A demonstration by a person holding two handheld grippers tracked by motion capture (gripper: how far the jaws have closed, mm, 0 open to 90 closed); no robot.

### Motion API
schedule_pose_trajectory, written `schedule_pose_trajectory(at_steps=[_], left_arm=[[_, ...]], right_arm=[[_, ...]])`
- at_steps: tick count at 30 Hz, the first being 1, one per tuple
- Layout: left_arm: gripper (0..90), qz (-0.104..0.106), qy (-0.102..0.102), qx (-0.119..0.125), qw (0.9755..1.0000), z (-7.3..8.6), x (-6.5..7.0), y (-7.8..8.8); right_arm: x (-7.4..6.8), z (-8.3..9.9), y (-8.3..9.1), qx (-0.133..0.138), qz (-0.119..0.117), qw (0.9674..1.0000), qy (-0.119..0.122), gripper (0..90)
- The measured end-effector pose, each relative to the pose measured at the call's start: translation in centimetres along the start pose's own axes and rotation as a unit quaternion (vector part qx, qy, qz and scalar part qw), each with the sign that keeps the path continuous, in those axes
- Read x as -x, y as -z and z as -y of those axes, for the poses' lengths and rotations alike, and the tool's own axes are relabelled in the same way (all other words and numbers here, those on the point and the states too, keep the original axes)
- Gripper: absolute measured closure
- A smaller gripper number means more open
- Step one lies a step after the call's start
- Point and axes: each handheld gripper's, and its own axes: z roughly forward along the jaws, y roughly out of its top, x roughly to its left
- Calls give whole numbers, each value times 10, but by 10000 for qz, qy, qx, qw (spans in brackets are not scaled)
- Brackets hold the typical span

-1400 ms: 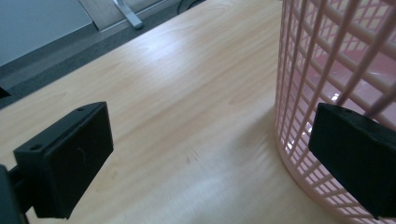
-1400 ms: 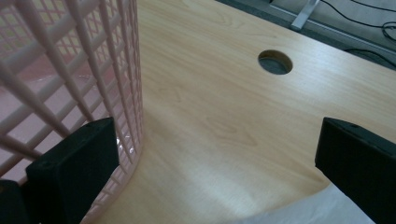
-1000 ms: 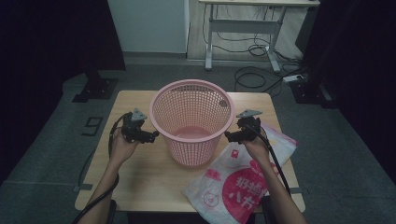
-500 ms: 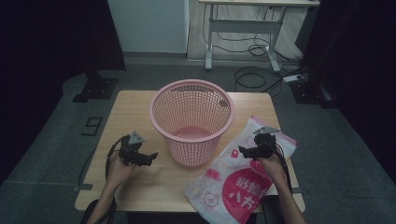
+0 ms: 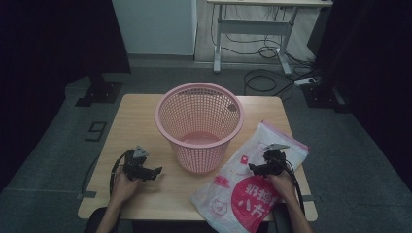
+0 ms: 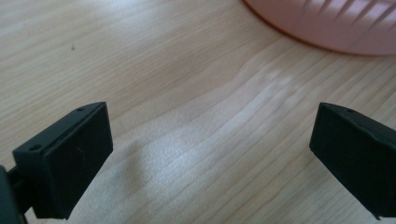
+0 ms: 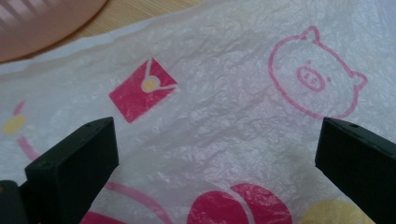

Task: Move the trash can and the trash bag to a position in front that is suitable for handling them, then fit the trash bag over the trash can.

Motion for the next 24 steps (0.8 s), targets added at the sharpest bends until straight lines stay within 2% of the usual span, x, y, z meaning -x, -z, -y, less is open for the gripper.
schedule_pose_trajectory(at_steps=[6,7,8,11,24], left_arm=[[0,-73,-111,-268,9996,3,0,-7],[0,24,-77,-262,9996,3,0,-8],[0,130,-6,-281,9995,4,-1,-10],[0,137,-7,-247,9996,4,-1,-10],[0,151,-8,-212,9997,4,-1,-10]], right_arm=[[6,9,-7,-102,20,9999,-67,0],[5,11,-9,-157,82,9998,-45,0],[4,12,-10,-56,93,9999,-7,0],[3,15,-10,73,118,9999,-34,0],[3,15,-10,72,153,9998,-55,0]])
